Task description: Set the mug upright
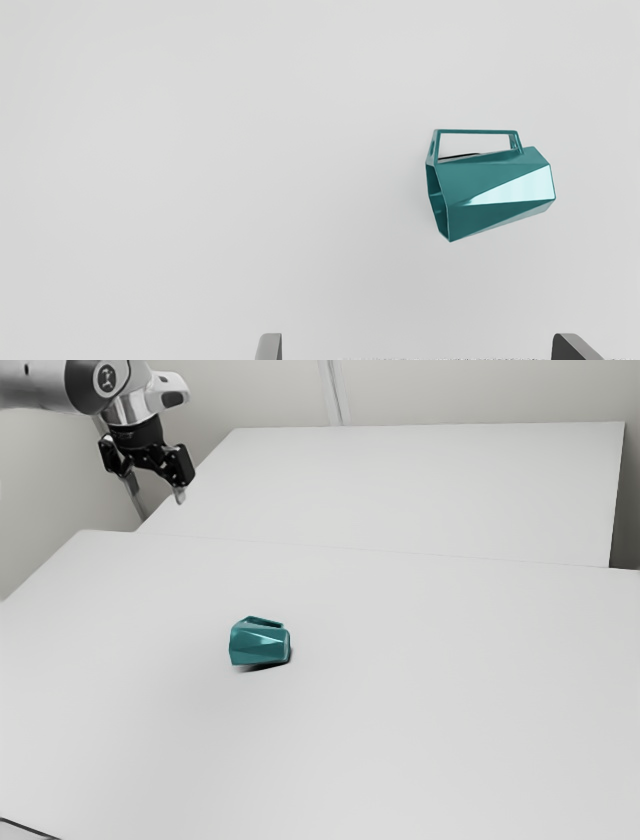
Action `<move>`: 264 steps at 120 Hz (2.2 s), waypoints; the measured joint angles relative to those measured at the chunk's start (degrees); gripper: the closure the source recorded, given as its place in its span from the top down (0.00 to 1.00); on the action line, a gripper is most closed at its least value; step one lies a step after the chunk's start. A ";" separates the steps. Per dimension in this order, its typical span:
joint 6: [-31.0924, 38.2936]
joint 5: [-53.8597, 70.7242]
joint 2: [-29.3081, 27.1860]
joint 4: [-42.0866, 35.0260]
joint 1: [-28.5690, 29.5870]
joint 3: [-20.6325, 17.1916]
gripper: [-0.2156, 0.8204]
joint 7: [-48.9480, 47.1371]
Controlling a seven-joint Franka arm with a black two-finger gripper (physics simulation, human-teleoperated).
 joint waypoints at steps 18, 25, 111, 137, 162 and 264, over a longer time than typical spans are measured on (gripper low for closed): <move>0.16 -1.16 -1.23 -1.89 -0.20 0.04 0.78 0.02; 0.76 -3.61 -2.17 -4.36 -1.00 1.34 0.77 -0.08; 27.46 -36.15 -2.81 -34.69 0.30 16.72 0.77 4.39; 27.81 -51.35 3.51 -34.97 1.13 18.68 0.77 12.91; 21.84 -56.72 7.14 -34.76 1.14 21.68 0.77 20.57; 15.49 -72.39 14.70 -33.32 -0.96 21.87 0.77 40.95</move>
